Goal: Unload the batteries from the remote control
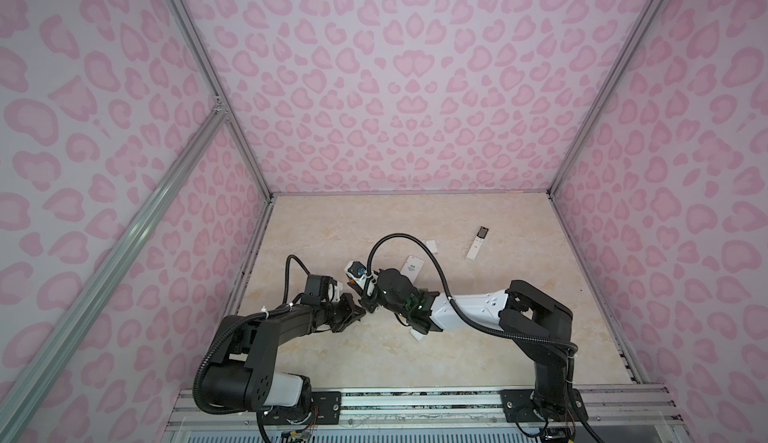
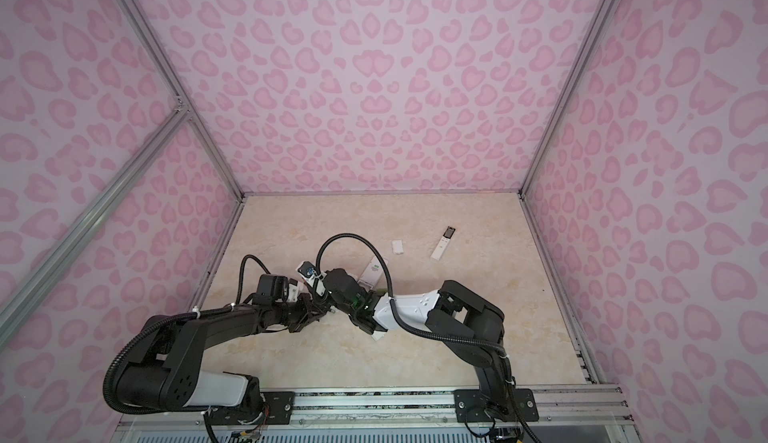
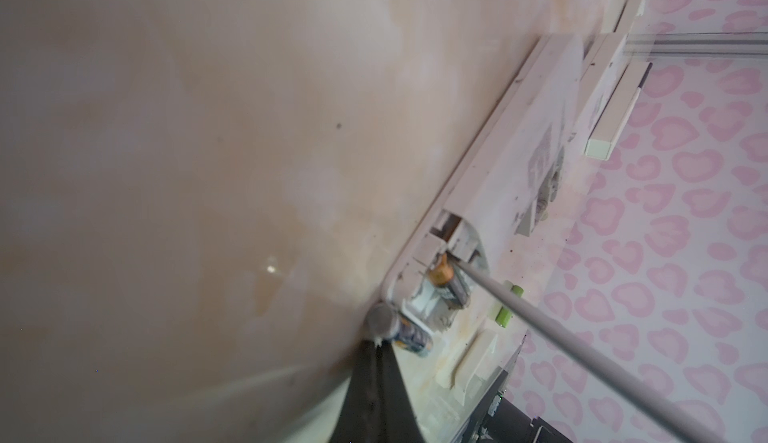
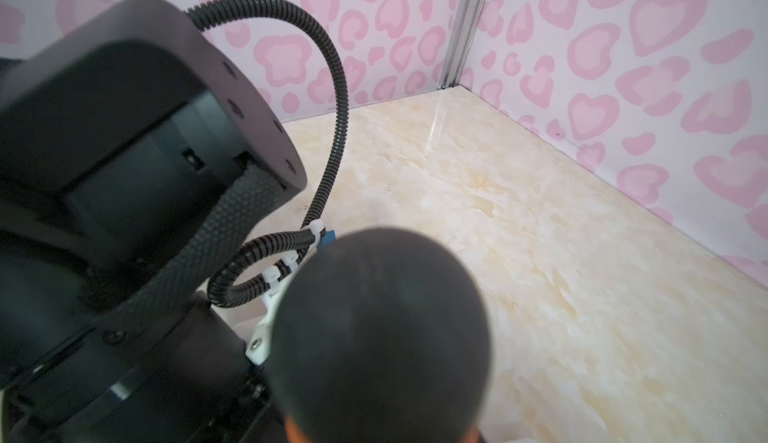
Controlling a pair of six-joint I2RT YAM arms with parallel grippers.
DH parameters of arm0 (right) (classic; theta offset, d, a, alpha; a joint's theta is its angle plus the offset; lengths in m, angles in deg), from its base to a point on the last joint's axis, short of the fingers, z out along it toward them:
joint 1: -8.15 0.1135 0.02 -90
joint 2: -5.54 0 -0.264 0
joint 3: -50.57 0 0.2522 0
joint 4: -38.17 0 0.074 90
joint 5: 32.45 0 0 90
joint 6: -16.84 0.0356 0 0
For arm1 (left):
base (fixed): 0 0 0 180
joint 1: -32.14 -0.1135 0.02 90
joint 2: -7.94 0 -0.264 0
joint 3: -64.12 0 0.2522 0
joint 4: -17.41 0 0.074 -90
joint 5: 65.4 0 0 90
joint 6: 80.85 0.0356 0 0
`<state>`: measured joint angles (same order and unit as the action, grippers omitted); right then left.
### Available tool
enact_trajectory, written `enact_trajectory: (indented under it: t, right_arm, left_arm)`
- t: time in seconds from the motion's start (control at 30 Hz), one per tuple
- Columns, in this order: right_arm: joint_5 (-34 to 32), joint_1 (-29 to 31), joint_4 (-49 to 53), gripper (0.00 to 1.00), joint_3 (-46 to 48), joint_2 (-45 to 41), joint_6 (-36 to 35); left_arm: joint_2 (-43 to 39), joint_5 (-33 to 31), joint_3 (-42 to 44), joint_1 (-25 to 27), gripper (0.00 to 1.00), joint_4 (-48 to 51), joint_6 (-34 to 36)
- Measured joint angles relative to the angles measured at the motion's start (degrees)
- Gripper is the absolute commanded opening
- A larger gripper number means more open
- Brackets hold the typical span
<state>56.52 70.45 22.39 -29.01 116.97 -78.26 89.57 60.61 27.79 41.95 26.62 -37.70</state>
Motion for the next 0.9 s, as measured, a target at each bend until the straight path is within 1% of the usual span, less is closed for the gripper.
enact_trajectory:
  t: [0.1,0.23,0.4,0.5,0.77,0.83,0.9]
  right_arm:
    - [1.03,-0.02,0.44,0.0,-0.55,0.35,-1.11]
    - [2.95,-0.94,0.44,0.0,-1.29,0.96,-0.87]
    - [6.8,-3.43,-0.17,0.0,-2.49,2.14,3.08]
    - [7.76,-4.31,-0.61,0.0,-2.56,2.4,5.35]
    - [8.74,-6.36,-1.09,0.0,-2.23,2.34,11.06]
    - [8.44,-6.08,-0.87,0.0,-2.19,2.1,10.91]
    - [6.73,-4.98,-0.39,0.0,-2.19,1.81,9.53]
  left_arm:
    - [0.2,0.13,-0.07,0.0,0.04,0.0,0.0]
    - [0.5,0.28,-0.31,0.0,0.04,0.13,0.0]
    - [1.03,0.72,-0.79,0.02,0.04,0.24,0.0]
    - [1.03,0.7,-0.87,0.0,0.04,0.35,0.0]
    - [0.92,0.55,-0.98,0.0,0.04,0.63,0.0]
    - [0.52,0.15,-0.7,0.04,0.04,0.55,-0.02]
    - [-0.13,-0.35,-0.11,0.07,0.04,0.13,-0.09]
